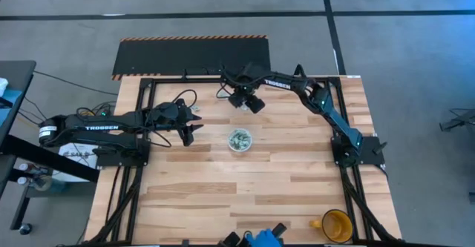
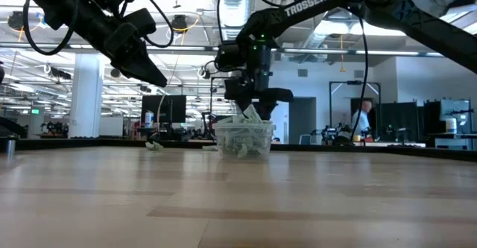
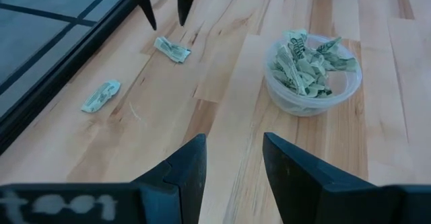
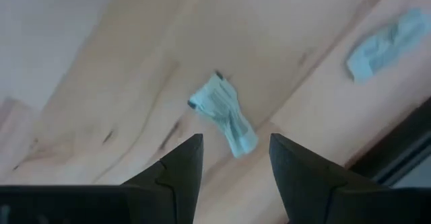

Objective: Pick and place Stevia / Truvia into bins
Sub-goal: Put the green stevia packet into the transparent container

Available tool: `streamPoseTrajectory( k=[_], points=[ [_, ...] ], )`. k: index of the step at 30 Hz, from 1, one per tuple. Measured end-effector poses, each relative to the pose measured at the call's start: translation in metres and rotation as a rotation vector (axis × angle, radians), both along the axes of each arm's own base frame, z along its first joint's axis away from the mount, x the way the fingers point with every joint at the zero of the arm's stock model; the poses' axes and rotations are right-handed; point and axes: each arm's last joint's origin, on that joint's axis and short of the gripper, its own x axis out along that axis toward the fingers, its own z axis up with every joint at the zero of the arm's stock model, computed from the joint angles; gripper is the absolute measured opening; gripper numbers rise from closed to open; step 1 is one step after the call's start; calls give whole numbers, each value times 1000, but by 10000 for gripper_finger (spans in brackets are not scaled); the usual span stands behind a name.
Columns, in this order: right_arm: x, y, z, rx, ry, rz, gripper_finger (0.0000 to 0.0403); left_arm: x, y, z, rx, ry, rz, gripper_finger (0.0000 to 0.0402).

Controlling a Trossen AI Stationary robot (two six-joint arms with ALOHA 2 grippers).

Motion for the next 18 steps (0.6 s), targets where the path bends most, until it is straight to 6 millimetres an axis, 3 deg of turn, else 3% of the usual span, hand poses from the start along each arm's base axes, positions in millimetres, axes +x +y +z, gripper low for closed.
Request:
streamPoseTrajectory(
  k=[5,9,18],
  points=[
    [-3,-2,-7,-25,38,32,166,-1,0,-1,-2,12,-1,138],
    [-11,0,-11,-18,114,-67,165,-1,0,-2,-3,22,-1,138],
    [-4,28,-13,121,115,-128,120,-4,-1,-10,20,50,-6,138]
  ],
)
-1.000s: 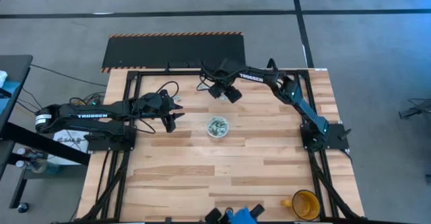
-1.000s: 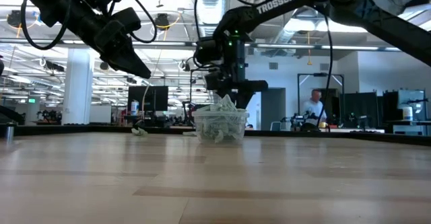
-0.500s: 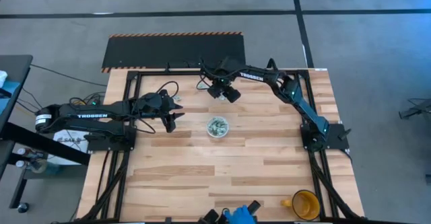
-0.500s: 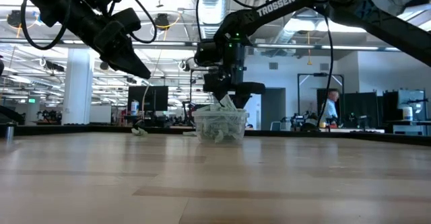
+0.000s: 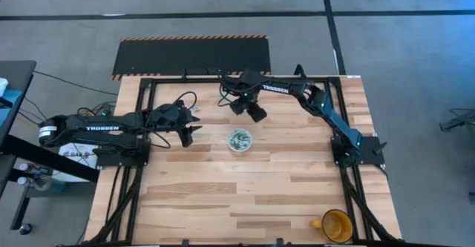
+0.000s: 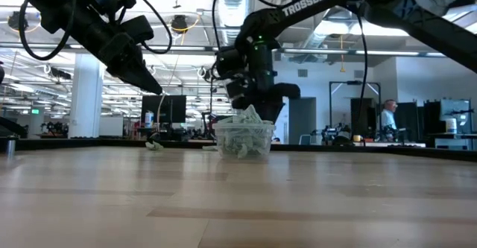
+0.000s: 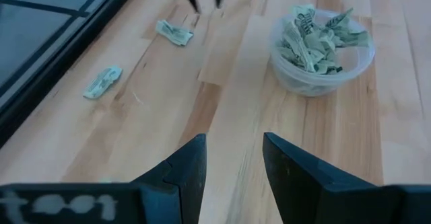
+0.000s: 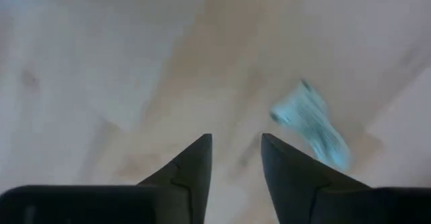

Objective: Pick and place Stevia / Truvia into bins
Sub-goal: Put the green stevia packet into the transparent container

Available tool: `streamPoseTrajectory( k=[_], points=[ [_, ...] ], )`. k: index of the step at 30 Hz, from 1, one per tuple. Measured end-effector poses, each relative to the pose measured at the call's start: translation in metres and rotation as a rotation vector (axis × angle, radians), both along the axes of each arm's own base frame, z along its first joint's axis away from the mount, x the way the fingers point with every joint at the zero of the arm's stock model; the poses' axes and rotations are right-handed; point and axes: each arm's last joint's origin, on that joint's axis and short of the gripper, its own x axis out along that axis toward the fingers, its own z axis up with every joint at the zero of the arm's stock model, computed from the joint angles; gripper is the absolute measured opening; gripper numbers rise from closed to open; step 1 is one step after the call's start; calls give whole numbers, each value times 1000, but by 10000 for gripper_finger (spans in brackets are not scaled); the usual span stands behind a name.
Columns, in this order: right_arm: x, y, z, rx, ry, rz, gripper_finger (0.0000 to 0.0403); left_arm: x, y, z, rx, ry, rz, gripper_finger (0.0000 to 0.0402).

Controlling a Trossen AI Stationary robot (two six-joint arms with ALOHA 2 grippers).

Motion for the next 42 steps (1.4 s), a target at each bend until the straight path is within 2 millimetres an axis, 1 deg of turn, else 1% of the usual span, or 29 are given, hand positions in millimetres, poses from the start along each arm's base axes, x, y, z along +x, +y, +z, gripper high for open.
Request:
streamPoseTrajectory(
  k=[5,7,13,15,18,21,24,28,30,33,37,39,42],
  points=[
    [6,21,1,172,-41,-35,83,0,0,0,1,0,2,138],
    [8,27,-3,156,-32,-33,73,0,0,0,1,0,2,138],
    [0,41,-12,170,97,-99,65,0,0,0,-3,-1,5,138],
    [-1,44,-15,154,125,-126,65,0,0,0,-6,-2,6,138],
    [-3,43,-12,150,134,-173,65,0,0,0,-8,-3,8,138],
    [-5,38,-12,148,138,-217,65,0,0,0,-10,-4,10,138],
    [-12,25,-9,150,154,-285,58,0,0,0,-14,-6,23,138],
    [-20,10,-7,208,157,-329,39,-1,2,0,1,-4,89,138],
    [-23,6,-1,233,144,-329,23,-1,3,0,11,-2,118,138],
    [-30,1,15,208,116,-315,4,-2,3,0,25,1,140,138],
    [-42,-14,44,157,31,-361,7,-2,4,0,26,-3,159,138],
    [-51,-22,58,145,-5,-413,7,-2,4,0,18,-9,178,138],
    [-66,-35,76,144,-46,-540,1,-2,5,0,2,-21,214,138]
  ],
)
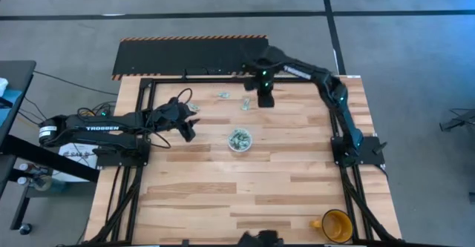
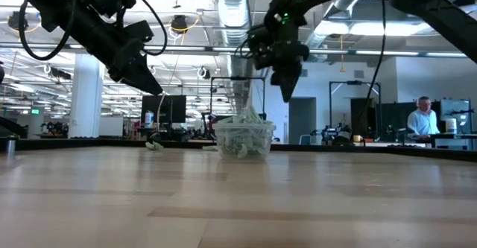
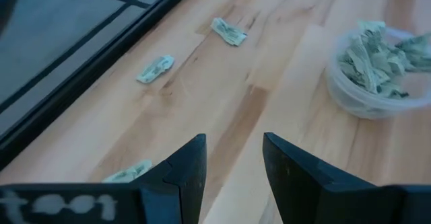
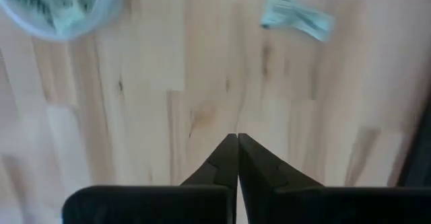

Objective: Pick and place Stevia / Truvia into bins
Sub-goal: Put the green stevia packet into the transparent container

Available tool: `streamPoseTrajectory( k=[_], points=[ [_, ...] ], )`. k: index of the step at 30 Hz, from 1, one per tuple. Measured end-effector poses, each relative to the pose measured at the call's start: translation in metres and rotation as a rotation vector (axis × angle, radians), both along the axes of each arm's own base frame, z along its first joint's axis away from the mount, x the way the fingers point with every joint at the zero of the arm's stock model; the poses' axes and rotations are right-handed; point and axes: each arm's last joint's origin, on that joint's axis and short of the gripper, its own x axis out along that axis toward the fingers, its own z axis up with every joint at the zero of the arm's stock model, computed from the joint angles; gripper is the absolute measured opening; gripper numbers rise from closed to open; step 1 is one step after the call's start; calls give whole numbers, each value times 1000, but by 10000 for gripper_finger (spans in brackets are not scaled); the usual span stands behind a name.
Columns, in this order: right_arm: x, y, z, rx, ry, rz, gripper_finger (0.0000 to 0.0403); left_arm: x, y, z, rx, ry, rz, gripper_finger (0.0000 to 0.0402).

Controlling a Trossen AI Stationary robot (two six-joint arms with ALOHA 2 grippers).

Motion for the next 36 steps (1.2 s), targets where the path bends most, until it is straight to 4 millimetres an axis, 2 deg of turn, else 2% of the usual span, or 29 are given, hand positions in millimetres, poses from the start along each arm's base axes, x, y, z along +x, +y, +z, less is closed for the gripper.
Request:
streamPoseTrajectory(
  k=[6,10,12,20,27,31,36],
  points=[
    [-35,-28,17,52,-36,-272,1,-2,4,1,-2,-31,150,138],
    [-53,-34,19,179,-217,-245,1,-4,13,4,53,13,125,138],
    [-58,-32,20,184,-304,-239,1,-4,20,5,21,39,99,138],
    [-68,-5,20,154,-418,-336,0,1,62,6,-205,181,175,138],
    [-61,26,11,53,-337,-325,0,17,105,-6,-474,230,346,138],
    [-60,37,1,36,-318,-299,0,25,118,-20,-529,289,302,138],
    [-76,46,-11,-27,-456,-317,0,28,124,-35,-541,339,352,138]
  ],
)
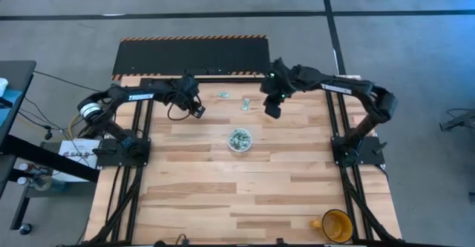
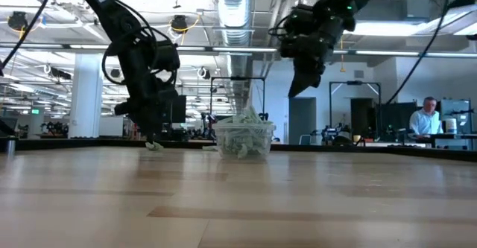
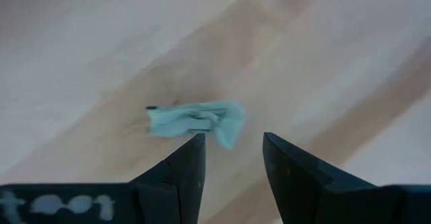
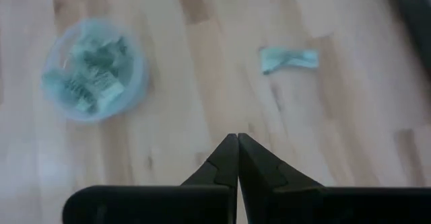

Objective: Pick and place Stevia / Truvia into bins
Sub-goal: Put the green stevia packet into the transparent container

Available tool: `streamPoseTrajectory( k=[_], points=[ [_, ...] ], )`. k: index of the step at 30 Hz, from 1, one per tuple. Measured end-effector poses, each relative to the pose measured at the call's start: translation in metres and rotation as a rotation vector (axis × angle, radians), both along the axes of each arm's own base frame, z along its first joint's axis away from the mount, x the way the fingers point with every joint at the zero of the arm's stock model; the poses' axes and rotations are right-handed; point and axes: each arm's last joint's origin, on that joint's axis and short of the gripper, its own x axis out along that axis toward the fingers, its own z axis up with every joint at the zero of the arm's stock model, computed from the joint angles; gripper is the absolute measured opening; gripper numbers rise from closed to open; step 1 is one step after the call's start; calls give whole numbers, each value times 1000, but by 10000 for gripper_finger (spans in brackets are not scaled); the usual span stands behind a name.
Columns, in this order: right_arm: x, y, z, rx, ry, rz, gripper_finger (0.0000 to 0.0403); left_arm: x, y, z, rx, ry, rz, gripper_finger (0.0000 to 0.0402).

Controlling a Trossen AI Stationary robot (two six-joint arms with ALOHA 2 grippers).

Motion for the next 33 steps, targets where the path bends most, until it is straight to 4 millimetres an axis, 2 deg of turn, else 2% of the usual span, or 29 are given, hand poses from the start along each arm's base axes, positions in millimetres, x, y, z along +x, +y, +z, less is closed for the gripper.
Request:
streamPoseTrajectory(
  k=[5,10,20,30,33],
  points=[
    [-18,9,2,-171,-82,-177,0,2,7,0,55,-16,159,138],
    [-24,25,-3,-182,-113,-206,0,2,8,-1,11,-68,341,138],
    [-8,35,-21,-213,-143,-124,0,-4,1,-7,-117,-38,593,138],
    [0,41,-21,-243,-177,-85,0,-2,0,-9,-113,-62,692,138],
    [1,40,-21,-249,-181,-79,0,2,2,-18,-141,-59,695,138]
  ],
)
